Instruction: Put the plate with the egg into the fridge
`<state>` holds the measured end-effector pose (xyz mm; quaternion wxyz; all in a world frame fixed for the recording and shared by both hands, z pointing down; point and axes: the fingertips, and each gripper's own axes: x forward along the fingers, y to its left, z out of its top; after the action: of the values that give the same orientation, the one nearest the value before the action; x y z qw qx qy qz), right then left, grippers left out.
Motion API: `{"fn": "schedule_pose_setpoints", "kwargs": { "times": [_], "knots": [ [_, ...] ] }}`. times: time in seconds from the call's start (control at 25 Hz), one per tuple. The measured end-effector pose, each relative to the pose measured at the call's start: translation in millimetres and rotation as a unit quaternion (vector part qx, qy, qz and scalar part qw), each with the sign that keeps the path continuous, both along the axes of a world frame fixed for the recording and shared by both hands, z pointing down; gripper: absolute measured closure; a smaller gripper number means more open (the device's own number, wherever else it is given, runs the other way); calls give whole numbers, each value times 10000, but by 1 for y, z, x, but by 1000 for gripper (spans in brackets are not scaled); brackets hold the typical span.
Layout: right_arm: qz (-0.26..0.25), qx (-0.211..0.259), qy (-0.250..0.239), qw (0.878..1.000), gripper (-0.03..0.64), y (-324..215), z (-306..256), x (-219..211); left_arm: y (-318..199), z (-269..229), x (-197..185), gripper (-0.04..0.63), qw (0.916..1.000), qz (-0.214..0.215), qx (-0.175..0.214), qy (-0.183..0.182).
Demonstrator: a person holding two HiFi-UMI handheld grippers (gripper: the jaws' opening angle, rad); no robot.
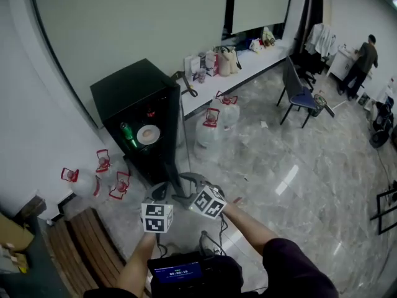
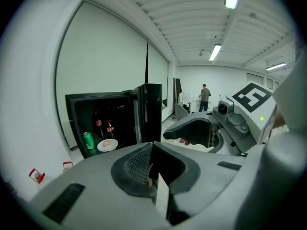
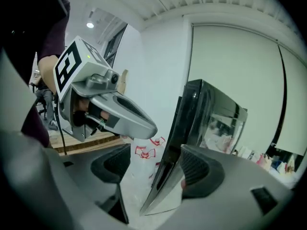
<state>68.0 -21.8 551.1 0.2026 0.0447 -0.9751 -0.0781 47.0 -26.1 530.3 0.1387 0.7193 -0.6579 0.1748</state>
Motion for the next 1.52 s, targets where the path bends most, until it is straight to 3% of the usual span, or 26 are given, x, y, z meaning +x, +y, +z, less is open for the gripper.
{"fn": "schedule_pose_setpoints", "kwargs": {
  "times": [0.24, 0.52, 0.68, 1.52],
  "knots": [
    [-223, 79, -155, 9996, 295, 16, -12, -57, 16, -11, -62, 584, 9992, -391, 115, -22],
    [-90, 318, -503, 9982, 530, 19, -31, -90, 24, -19, -102, 584, 9979, -569, 314, 39],
    [61, 330, -640, 9974, 607, 17, -40, -98, 23, -23, -108, 584, 9976, -549, 421, 91],
    [633, 91, -1043, 9925, 609, 12, -69, -113, 25, -36, -120, 584, 9970, -456, 616, 83]
  ]
}}
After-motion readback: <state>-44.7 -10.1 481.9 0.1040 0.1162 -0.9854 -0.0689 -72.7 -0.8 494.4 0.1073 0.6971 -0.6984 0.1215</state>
